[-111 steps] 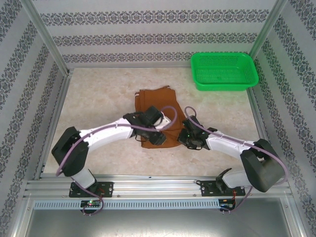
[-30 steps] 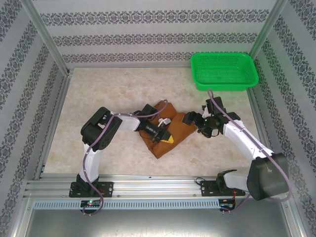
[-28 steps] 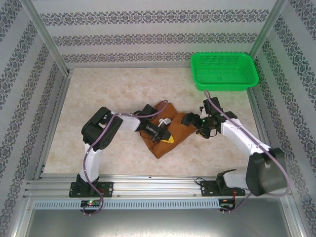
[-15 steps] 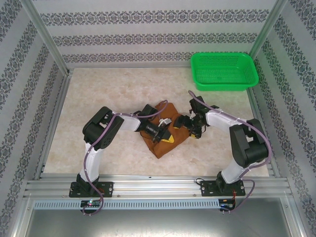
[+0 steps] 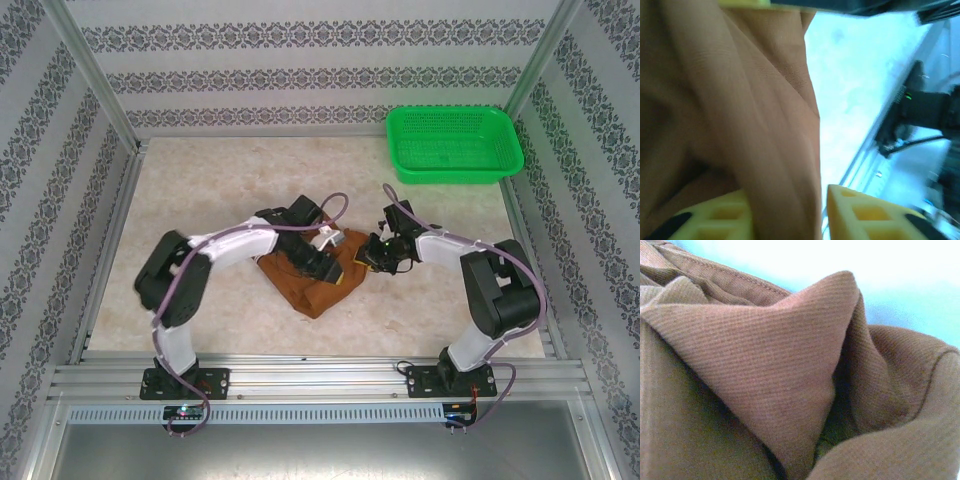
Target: Roll up the long pants
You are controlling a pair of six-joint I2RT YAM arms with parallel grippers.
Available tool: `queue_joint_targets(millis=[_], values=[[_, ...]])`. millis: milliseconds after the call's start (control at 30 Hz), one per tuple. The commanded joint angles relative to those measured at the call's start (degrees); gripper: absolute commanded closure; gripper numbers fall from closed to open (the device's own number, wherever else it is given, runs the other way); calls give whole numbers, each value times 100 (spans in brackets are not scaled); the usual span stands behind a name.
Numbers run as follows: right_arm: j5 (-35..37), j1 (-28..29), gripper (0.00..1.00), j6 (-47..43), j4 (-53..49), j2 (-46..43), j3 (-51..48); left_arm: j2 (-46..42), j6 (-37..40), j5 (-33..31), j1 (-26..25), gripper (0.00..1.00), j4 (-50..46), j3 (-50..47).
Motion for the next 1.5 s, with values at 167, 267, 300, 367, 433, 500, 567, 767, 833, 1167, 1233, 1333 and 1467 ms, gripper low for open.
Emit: queue_joint_targets(millis=[167,267,300,367,433,500,567,767,833,1167,1233,1333,1467], values=[[1036,36,100,247,-315,-194,-422,-1573,1455,-5091,-1643,35,-235,-755],[921,35,100,253,-215,-134,-435,-1252,1765,-6035,-2537,0,-122,-727],[883,31,100,281,-136,-106,-461,-1103,1879,-6413,-2828,0,-19,-699],[782,47,100,335,-23,-16,-516,-778,2064,-6728,-3169,0,72,-546],[704,67,100,393,124,35,-591,-426,2156,-6849,-3296,0,63,-391],[660,106,100,418,219,53,-614,-147,2308,-7050,-3354,0,141,-381],[647,144,100,437,291,37,-624,72,2455,-7247,-3356,0,335,-452],[468,211,100,421,430,113,-595,710,2727,-7992,-3026,0,767,-409],[416,209,100,415,436,106,-575,796,2766,-8087,-2830,0,856,-374],[61,215,100,71,92,176,-341,995,3532,-8595,-2118,0,1458,-387],[50,215,100,40,63,171,-347,1120,3593,-8488,-1945,0,1543,-384],[33,181,100,8,19,142,-377,1362,3370,-7695,-1625,27,923,-47],[-96,104,100,-31,-10,128,-335,1459,2862,-6407,-1412,100,193,390]])
